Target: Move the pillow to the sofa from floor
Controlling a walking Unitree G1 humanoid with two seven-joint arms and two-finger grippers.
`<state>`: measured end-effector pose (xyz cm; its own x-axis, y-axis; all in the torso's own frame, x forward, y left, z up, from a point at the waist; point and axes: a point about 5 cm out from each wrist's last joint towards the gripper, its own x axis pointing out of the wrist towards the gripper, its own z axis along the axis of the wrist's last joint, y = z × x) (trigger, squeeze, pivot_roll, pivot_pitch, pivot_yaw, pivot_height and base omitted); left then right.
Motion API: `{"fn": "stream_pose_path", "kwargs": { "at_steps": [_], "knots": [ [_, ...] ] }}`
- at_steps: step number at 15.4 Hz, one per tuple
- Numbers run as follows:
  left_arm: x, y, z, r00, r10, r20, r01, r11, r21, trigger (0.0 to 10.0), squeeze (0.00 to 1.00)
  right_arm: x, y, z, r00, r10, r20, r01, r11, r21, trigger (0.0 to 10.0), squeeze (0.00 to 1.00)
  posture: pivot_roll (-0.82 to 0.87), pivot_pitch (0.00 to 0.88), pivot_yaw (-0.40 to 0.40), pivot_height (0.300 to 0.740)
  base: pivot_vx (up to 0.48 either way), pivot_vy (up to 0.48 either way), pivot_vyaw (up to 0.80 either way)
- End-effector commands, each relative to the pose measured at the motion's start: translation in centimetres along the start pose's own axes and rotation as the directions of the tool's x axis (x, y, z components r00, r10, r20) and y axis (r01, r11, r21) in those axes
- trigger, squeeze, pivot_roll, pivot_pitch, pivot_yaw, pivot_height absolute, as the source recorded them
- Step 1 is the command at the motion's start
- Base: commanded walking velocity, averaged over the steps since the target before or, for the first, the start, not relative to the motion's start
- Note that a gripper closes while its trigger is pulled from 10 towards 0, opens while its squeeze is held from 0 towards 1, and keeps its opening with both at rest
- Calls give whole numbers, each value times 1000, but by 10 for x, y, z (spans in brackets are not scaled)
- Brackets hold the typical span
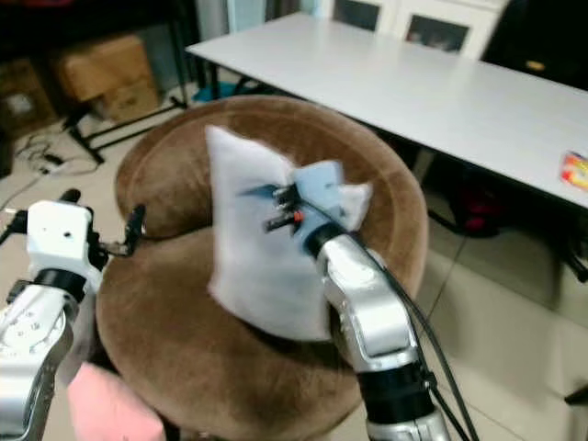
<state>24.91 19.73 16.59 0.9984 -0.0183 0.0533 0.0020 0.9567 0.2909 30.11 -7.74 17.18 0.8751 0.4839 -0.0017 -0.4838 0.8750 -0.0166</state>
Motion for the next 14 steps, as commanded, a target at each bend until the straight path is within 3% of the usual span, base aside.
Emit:
{"fn": "stream_pose_path", "kwargs": {
  "at_steps": [1, 5, 7, 11, 12, 13, 14],
  "knots": [
    [-1, -6, -1, 1000, -22, -9, 22, 1000, 7, 10000, 0, -1, -8, 10, 999, -10, 49, 10, 1000, -16, 10000, 0, 13, 0, -19, 740, 0, 0, 0],
    [-3, -8, -4, 999, -47, -28, 48, 999, 23, 10000, 0, 6, -5, 16, 999, 27, 46, -27, 1000, -2, 10000, 0, 16, 0, -20, 740, 0, 0, 0],
    [-5, -9, -7, 995, -88, -46, 90, 995, 41, 10000, 0, 18, 3, 17, 998, 55, -12, -54, 998, 40, 10000, 0, 15, 0, -19, 740, 0, 0, 0],
    [-18, -8, -18, 964, -237, -124, 247, 966, 73, 10000, 0, 51, 27, 11, 976, 154, -154, -125, 975, 181, 10000, 0, 36, 0, -39, 740, 0, 0, 0],
    [-24, -8, -20, 951, -272, -148, 286, 955, 75, 10000, 0, 67, 29, 14, 973, 145, -177, -102, 967, 233, 10000, 0, 47, 0, -45, 740, 0, 0, 0],
    [-26, -9, -20, 946, -287, -153, 300, 951, 74, 10000, 0, 71, 28, 15, 973, 141, -184, -96, 967, 234, 10000, 0, 52, 0, -48, 740, 0, 0, 0],
    [-31, -11, -21, 935, -313, -165, 328, 942, 76, 10000, 0, 83, 21, 18, 977, 83, -195, -29, 964, 262, 10000, 0, 66, 0, -57, 740, 0, 0, 0]
  ]
}}
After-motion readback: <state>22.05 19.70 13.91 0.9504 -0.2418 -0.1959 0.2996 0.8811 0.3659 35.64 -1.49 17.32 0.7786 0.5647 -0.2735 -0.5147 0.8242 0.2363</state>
